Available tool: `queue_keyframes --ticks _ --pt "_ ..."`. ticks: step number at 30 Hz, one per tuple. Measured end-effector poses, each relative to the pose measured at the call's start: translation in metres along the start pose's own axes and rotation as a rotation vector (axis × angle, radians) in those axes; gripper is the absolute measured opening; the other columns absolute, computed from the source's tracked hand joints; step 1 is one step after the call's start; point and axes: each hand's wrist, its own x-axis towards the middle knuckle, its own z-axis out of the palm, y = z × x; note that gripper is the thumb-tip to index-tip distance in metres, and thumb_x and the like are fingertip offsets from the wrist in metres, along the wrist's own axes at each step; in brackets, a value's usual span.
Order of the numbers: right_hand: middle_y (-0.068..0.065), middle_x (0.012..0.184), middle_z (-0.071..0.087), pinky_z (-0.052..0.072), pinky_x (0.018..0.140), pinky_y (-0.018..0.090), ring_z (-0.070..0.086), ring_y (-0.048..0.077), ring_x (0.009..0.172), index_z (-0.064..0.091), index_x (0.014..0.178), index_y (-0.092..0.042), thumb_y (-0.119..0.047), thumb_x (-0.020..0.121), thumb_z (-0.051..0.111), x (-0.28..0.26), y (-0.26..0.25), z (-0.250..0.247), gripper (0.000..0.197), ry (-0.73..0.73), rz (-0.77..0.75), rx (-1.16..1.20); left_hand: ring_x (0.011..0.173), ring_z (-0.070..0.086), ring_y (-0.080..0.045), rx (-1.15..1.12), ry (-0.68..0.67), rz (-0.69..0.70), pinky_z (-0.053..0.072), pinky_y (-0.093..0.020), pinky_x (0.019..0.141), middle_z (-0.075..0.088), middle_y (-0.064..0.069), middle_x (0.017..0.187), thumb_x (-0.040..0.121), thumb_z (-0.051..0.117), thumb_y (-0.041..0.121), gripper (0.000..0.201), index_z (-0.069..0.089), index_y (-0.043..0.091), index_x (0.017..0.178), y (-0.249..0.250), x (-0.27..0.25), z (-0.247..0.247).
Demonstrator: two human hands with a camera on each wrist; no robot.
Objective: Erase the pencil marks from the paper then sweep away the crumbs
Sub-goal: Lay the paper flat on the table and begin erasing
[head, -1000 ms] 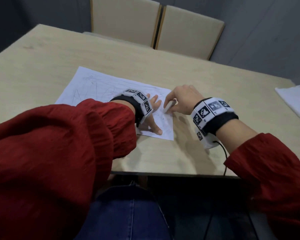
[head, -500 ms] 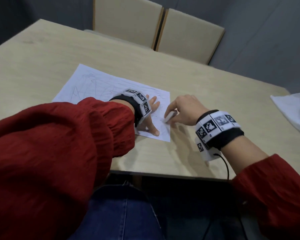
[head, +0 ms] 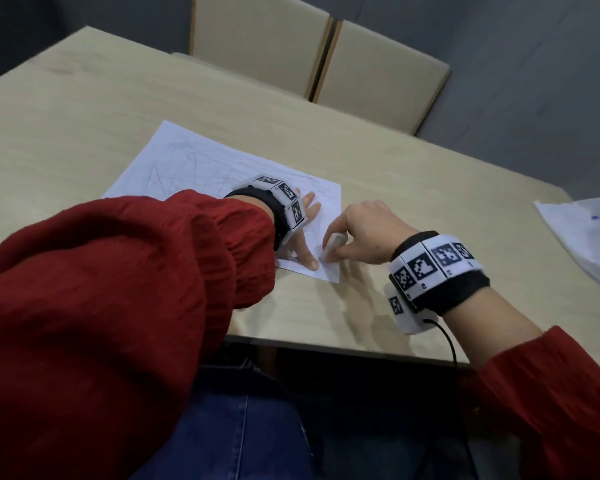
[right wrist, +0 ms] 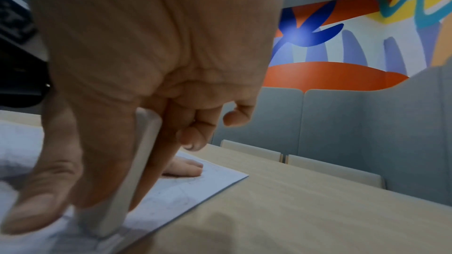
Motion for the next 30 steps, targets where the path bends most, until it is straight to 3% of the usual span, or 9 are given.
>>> queue_keyframes --ticks 4,6,10,13,18,21,25,27,30 --pt "-0.016 0.066 0.056 0.023 0.078 0.029 0.048 0.012 0.077 0.073 0.081 -0.033 -0.032 0.077 0.071 0.019 -0.006 -0.004 0.004 0.126 0.089 0.038 0.147 -0.019 -0.028 -0.021 0.007 0.010 -0.003 -0.054 0.116 -0.023 -0.001 0.160 0.059 0.068 0.079 0.129 -0.010 0.037 0.153 -0.001 0.003 -0.003" --pt "-0.017 0.071 0.061 0.024 0.079 0.029 0.050 0.014 0.082 0.072 0.080 -0.033 -0.030 0.077 0.072 0.023 -0.008 -0.001 0.005 0.121 0.098 0.033 0.147 -0.020 -0.027 -0.061 0.002 0.011 -0.005 -0.053 0.116 -0.024 0.000 0.159 0.062 0.070 0.074 0.127 -0.012 0.036 0.153 -0.001 0.001 -0.002" --pt "-0.014 0.062 0.051 0.024 0.076 0.029 0.041 0.013 0.071 0.073 0.087 -0.033 -0.032 0.080 0.069 0.001 -0.008 0.008 0.008 0.099 0.015 -0.062 0.146 -0.021 -0.028 -0.054 -0.004 0.007 -0.006 -0.049 0.117 -0.028 -0.003 0.158 0.067 0.068 0.073 0.130 -0.017 0.025 0.152 0.000 0.004 0.003" --pt "-0.018 0.058 0.048 0.024 0.076 0.029 0.041 0.007 0.063 0.073 0.089 -0.034 -0.035 0.080 0.069 0.002 -0.006 0.002 0.010 0.079 0.010 -0.037 0.147 -0.021 -0.029 -0.054 0.008 0.004 -0.005 -0.050 0.117 -0.028 -0.003 0.158 0.066 0.068 0.074 0.132 -0.018 0.023 0.152 -0.001 0.006 0.003" --pt "-0.015 0.059 0.049 0.027 0.077 0.028 0.049 0.015 0.075 0.074 0.090 -0.030 -0.029 0.078 0.072 0.026 -0.001 -0.003 0.012 0.177 0.115 0.023 0.146 -0.020 -0.028 -0.168 0.068 0.066 -0.009 -0.051 0.115 -0.023 -0.005 0.160 0.063 0.075 0.069 0.130 -0.010 0.031 0.154 -0.005 0.009 0.013" --pt "-0.018 0.055 0.046 0.028 0.075 0.026 0.043 0.011 0.067 0.074 0.087 -0.031 -0.029 0.075 0.075 0.018 0.000 0.002 0.011 0.122 0.070 0.039 0.146 -0.022 -0.029 -0.178 0.070 0.064 -0.009 -0.050 0.115 -0.020 -0.008 0.161 0.041 0.064 0.080 0.146 -0.009 0.026 0.155 -0.004 0.013 0.018" --pt "-0.017 0.054 0.045 0.027 0.074 0.027 0.041 0.006 0.061 0.073 0.088 -0.036 -0.039 0.076 0.074 0.003 0.002 -0.002 0.013 -0.019 -0.028 -0.009 0.147 -0.019 -0.030 -0.112 0.066 0.031 -0.007 -0.048 0.117 -0.023 -0.007 0.160 0.046 0.068 0.082 0.149 -0.013 0.019 0.154 -0.002 0.012 0.014" --pt "-0.018 0.054 0.045 0.026 0.075 0.026 0.041 0.004 0.060 0.073 0.088 -0.036 -0.039 0.076 0.074 0.011 0.001 -0.005 0.013 0.037 0.007 0.019 0.146 -0.019 -0.031 -0.098 0.045 0.032 -0.006 -0.050 0.117 -0.024 -0.006 0.159 0.038 0.064 0.083 0.150 -0.014 0.026 0.153 -0.005 0.012 0.008" --pt "-0.020 0.058 0.045 0.028 0.073 0.024 0.045 0.009 0.068 0.073 0.090 -0.033 -0.032 0.076 0.075 0.024 -0.001 -0.004 0.014 0.153 0.106 0.092 0.147 -0.018 -0.030 -0.052 0.007 0.025 -0.004 -0.055 0.116 -0.026 0.001 0.159 0.049 0.068 0.084 0.139 -0.015 0.039 0.151 -0.007 0.010 0.002"
